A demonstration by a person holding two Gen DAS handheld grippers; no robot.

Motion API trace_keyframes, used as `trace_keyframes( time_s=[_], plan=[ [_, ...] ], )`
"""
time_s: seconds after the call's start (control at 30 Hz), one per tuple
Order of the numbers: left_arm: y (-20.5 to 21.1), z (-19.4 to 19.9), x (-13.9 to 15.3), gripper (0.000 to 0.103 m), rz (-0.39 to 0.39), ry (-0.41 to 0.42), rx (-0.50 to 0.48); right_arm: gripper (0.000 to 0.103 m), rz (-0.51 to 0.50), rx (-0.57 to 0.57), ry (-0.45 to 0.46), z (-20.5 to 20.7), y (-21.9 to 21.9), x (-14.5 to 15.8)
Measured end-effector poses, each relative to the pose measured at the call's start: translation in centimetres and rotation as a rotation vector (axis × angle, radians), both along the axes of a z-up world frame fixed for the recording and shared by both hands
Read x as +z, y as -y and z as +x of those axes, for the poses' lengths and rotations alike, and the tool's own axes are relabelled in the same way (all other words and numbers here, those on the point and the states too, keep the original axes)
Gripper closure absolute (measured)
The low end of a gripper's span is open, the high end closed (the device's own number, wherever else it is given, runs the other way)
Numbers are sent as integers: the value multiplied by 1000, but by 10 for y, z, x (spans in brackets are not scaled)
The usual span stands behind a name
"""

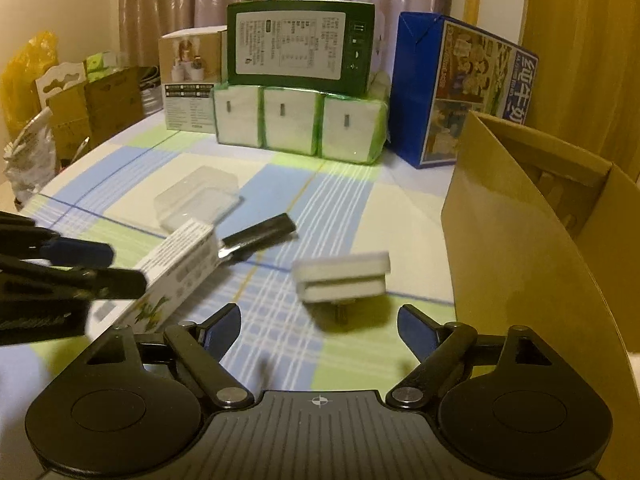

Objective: Organize objects
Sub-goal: 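Grasp the white square night light with the right tool, then lift the medicine box and night light toward the cardboard box with both tools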

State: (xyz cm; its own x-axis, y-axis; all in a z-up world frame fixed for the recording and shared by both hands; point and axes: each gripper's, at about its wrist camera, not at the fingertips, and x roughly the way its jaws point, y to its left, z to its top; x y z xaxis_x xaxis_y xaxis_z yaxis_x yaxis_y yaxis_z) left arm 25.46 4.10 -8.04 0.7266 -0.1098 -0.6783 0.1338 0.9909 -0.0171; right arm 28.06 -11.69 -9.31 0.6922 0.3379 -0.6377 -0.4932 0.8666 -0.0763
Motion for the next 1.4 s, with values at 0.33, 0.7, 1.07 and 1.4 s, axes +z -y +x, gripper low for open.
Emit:
trace_keyframes(
  time_s=[0.33,0.7,1.07,1.4],
  plan=[
    [4,9,-4,68,16,-19,-39,18,-5,11,21,45,-7,-15],
    [6,27,-13,68,32,-47,-66,39,10,8,-50,47,-4,-10],
    [11,31,-25,69,60,-82,-74,39,-38,53,-49,31,-4,-11],
    [10,38,-27,68,55,-86,-78,38,-35,39,-76,36,-6,-15]
  ],
)
